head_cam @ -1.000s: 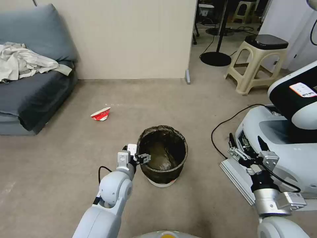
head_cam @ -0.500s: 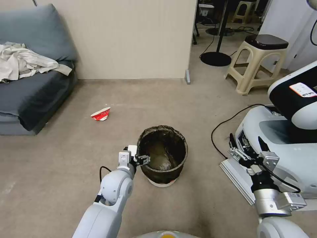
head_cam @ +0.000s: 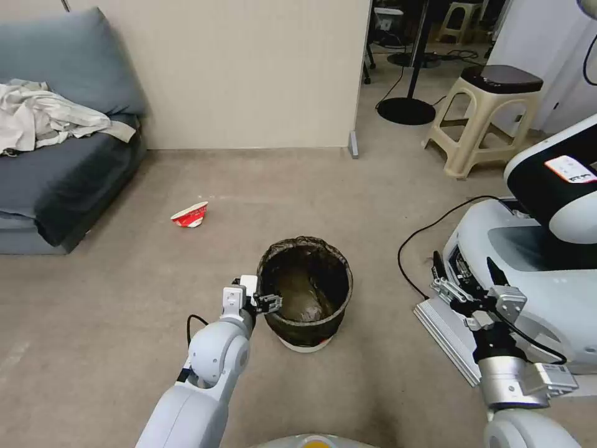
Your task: Pick up the trash can from the floor.
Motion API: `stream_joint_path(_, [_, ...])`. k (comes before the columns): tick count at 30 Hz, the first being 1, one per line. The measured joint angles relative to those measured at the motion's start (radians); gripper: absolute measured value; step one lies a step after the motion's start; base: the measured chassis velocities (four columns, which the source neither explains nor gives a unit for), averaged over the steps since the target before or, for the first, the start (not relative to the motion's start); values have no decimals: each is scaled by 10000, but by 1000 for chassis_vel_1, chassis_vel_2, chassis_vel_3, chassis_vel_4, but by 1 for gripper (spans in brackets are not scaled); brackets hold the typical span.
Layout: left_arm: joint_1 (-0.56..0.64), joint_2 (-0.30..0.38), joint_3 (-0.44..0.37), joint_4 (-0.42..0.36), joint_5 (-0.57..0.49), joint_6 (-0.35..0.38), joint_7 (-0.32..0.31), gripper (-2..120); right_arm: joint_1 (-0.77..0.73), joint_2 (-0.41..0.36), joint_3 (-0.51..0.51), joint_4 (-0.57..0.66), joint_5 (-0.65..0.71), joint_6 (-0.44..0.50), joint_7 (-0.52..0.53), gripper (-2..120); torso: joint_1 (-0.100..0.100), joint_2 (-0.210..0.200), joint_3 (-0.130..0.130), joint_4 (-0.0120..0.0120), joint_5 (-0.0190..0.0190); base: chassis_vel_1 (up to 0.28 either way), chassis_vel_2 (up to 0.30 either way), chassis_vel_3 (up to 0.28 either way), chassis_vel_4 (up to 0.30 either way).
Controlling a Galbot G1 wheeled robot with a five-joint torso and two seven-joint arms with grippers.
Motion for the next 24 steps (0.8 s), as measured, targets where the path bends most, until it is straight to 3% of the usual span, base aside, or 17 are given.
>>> stream_joint_path(10, [8,-45,10,151,11,-2,-36,47,2,-16,11,-38,-2,48,2,100,0,0,-1,0,3,0,0,0,0])
stream_joint_path(12, [8,-47,9,159,12,-3,-39,45,3,-18,12,-39,-2,48,3,100,0,0,-1,0,3,0,0,0,0])
stream_joint_path(13, [8,-50,5,177,18,-5,-54,36,9,-23,14,-46,-2,51,3,100,0,0,-1,1,3,0,0,0,0])
stream_joint_path(18, [18,-69,-18,224,27,-7,-101,17,20,-29,16,-85,-2,60,5,100,0,0,-1,1,2,0,0,0,0])
stream_joint_path(21, [29,-95,-23,227,4,-8,-94,9,23,-26,17,-103,-1,70,4,100,0,1,-1,0,-1,0,0,0,0])
stream_joint_path(24, [39,-111,-18,226,-3,-9,-118,7,26,-21,16,-112,-2,79,5,100,0,1,-1,-1,-2,0,0,0,0])
